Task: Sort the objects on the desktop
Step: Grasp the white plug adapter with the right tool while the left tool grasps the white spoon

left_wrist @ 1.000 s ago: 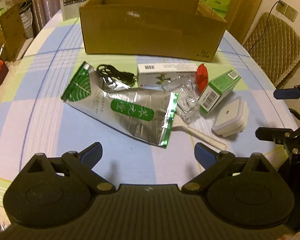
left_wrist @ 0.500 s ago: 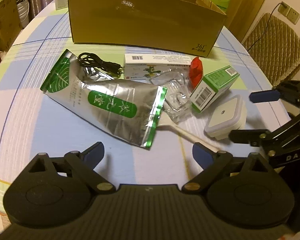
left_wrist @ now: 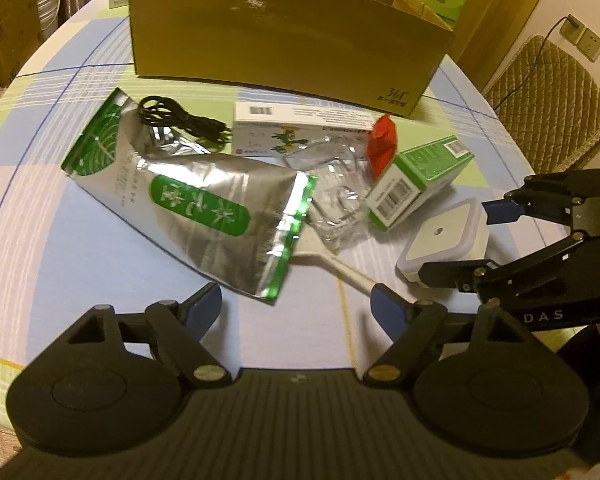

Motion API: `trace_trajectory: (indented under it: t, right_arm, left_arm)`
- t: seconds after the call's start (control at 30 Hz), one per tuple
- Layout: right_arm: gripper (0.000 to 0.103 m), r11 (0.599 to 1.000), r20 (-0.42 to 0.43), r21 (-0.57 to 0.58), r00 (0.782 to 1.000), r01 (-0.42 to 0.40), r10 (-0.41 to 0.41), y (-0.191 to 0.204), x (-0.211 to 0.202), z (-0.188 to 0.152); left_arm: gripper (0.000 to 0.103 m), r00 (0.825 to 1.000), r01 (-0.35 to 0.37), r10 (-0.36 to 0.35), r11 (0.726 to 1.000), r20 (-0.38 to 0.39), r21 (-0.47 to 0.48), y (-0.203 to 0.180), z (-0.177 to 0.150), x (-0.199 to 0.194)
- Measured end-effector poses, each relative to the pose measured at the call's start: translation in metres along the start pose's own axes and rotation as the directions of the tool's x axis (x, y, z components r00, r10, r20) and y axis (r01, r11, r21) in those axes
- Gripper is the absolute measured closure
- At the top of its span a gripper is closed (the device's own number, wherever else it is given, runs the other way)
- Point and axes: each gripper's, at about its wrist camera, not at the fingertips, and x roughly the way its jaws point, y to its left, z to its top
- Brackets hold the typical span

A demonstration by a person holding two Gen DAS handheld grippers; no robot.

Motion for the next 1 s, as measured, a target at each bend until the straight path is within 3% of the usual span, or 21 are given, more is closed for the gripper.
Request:
trace_trajectory:
  t: [0.33, 0.53, 0.8, 1.0]
  right_arm:
    - [0.041, 0.997, 0.013, 0.07, 1.0, 0.02, -0.021, -0.023, -0.014, -0.005]
    - [0.041, 0.996, 0.026, 0.087, 1.0, 0.013, -0.016, -0.026, -0.014, -0.006]
    - [0.041, 0.995, 0.033, 0.097, 0.999, 0.002, -0.006, -0.026, -0.013, -0.006]
    - [0.041, 0.994, 0.04, 0.105, 0.999, -0.003, -0.001, -0.023, -0.017, -0.007]
  left_arm:
    - [0.06, 0.997, 0.077, -0.079, 0.995, -0.026, -0.068, -0.014, 0.0, 0.02]
    - [0.071, 0.998, 0.065, -0.064, 0.988, 0.008, -0.14, -0.014, 0.005, 0.028]
    - [0.087, 1.0, -0.006, 0.006, 0.989, 0.0, -0.148, -0.019, 0.014, 0.036]
    - [0.093, 0.998, 0.028, -0.036, 0.986, -0.046, -0.163, -0.016, -0.001, 0.024]
